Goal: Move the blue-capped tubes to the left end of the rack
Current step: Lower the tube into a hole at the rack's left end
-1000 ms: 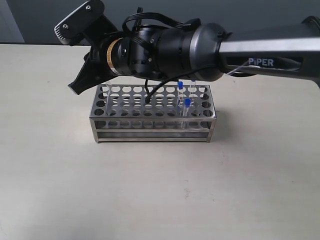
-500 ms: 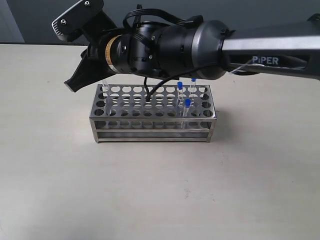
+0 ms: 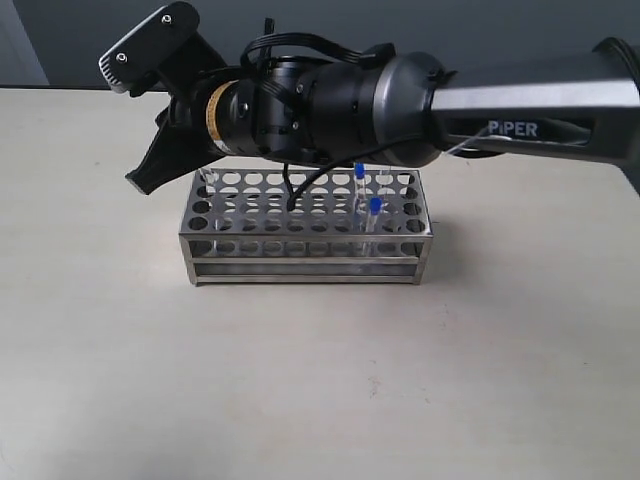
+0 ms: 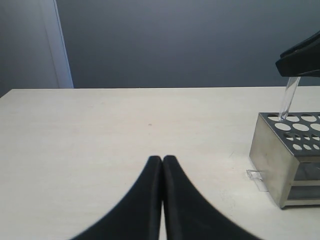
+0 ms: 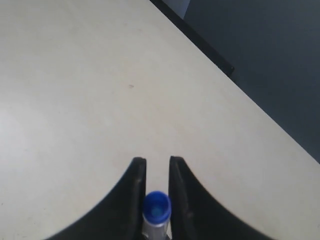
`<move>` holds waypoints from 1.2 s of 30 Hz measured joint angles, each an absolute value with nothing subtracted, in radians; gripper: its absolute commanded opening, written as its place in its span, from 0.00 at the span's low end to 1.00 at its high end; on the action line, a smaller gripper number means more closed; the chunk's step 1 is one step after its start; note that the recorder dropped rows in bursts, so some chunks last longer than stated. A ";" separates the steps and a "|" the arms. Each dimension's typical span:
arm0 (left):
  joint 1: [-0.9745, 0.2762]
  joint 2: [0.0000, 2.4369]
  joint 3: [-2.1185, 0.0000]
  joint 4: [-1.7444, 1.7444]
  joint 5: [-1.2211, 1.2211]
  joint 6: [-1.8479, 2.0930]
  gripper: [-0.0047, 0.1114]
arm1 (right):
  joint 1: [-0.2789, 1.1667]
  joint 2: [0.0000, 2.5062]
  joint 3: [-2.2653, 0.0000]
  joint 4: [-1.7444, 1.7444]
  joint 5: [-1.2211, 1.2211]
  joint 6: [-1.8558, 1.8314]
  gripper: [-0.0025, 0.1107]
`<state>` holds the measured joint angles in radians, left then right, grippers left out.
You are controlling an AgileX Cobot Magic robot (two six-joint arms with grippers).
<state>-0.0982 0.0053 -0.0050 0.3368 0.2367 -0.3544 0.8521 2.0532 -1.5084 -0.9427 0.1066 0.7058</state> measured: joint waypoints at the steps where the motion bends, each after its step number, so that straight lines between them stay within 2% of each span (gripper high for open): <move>1: -0.098 0.005 -0.005 0.337 0.237 -0.354 0.04 | 0.852 2.055 -1.508 -0.943 0.106 0.706 0.01; 36: -0.098 0.005 -0.005 0.337 0.237 -0.354 0.04 | 0.852 2.053 -1.508 -0.946 0.084 0.704 0.01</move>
<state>-0.0982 0.0053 -0.0050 0.3368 0.2367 -0.3544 0.8521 2.0530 -1.5084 -0.9464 0.0838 0.7036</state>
